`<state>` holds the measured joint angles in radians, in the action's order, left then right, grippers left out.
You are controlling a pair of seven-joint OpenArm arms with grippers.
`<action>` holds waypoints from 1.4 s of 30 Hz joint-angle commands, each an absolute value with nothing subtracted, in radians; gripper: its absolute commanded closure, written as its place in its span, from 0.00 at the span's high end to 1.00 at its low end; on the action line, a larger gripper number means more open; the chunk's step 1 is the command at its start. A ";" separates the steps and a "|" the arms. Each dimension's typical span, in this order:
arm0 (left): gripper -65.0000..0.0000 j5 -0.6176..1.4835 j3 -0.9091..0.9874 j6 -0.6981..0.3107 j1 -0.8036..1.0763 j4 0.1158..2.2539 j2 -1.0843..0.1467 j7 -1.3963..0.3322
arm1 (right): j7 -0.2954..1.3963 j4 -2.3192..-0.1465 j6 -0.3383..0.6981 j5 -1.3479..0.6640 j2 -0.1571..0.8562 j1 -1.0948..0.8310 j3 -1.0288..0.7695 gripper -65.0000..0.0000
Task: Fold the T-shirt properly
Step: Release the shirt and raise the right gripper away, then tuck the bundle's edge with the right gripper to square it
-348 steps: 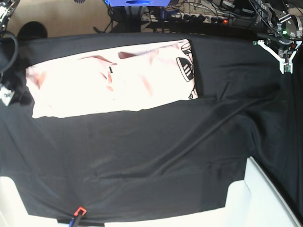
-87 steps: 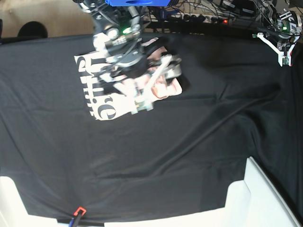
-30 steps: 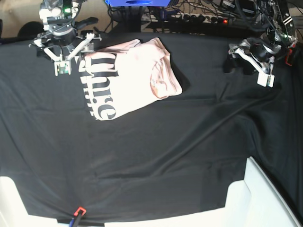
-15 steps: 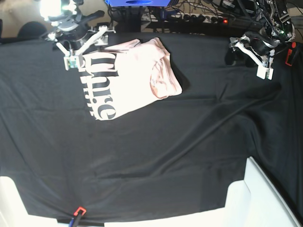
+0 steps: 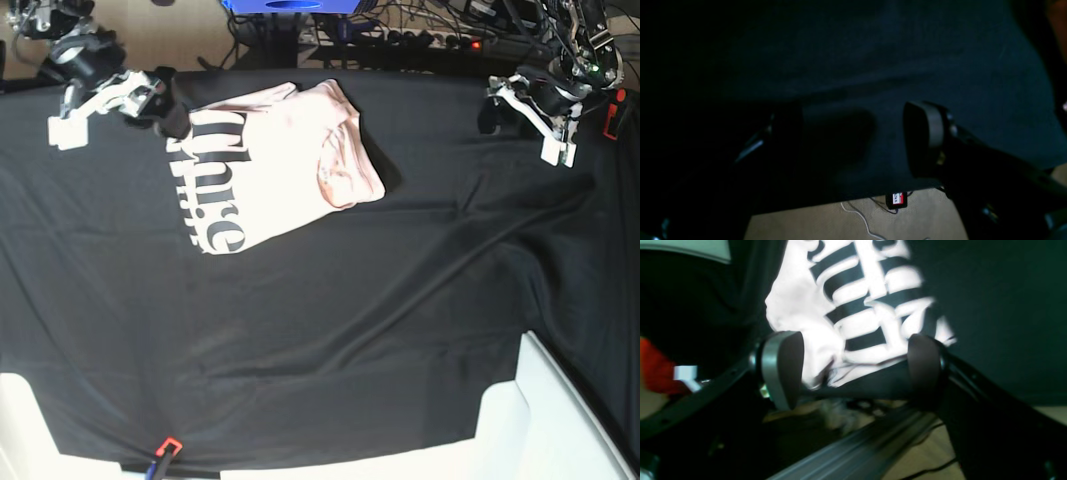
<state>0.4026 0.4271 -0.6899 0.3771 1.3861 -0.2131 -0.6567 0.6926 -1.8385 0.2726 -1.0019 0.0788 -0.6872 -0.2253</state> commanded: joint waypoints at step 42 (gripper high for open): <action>0.67 0.407 0.576 -0.698 0.386 1.399 -0.262 -0.636 | 0.791 -1.497 0.481 -1.061 0.013 -0.526 -0.226 0.70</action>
<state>0.3962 0.5690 -0.6930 0.3832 1.3853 -0.2417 -0.6533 0.8005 -1.4853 0.4644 -1.0420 0.0109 -0.5278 -0.2222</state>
